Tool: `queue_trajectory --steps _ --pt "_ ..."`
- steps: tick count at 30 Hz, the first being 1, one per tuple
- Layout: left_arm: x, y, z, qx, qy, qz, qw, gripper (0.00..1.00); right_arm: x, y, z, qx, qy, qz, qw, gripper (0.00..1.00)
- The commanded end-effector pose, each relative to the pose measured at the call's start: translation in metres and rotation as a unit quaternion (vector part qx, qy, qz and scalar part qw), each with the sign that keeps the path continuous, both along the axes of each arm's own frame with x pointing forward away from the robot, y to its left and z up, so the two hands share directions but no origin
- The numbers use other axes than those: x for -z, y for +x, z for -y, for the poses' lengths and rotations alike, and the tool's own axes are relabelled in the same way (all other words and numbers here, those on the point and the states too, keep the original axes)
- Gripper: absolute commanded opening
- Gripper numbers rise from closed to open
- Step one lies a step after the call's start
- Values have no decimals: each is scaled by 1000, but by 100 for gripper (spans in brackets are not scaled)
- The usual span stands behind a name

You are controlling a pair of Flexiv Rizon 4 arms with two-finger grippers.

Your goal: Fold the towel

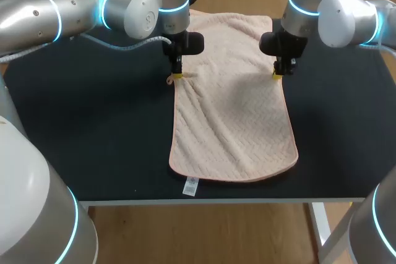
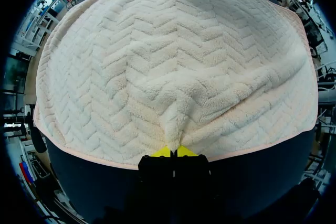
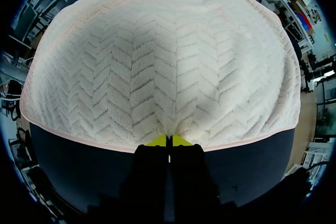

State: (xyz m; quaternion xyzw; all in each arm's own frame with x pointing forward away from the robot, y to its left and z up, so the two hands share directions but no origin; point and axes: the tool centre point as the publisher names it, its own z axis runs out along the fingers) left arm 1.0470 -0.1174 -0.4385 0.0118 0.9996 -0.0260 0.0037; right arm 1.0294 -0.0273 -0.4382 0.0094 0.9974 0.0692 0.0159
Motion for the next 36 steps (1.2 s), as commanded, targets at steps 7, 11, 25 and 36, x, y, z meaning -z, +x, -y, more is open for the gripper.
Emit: queue_trajectory --steps 7,11,25,36 --pt "-12 -4 -2 -2 -8 13 1000 0 -15 0 7 13 -1 23 1000 0" --pt "-42 -4 -9 -11 -26 44 999 0 -40 3 7 6 -7 49 999 0" --pt "-164 7 -34 -34 -54 195 979 0 -161 27 -13 -10 38 177 983 0" --pt "-234 27 -53 -69 -68 278 956 0 -251 49 -25 -42 63 265 961 0"
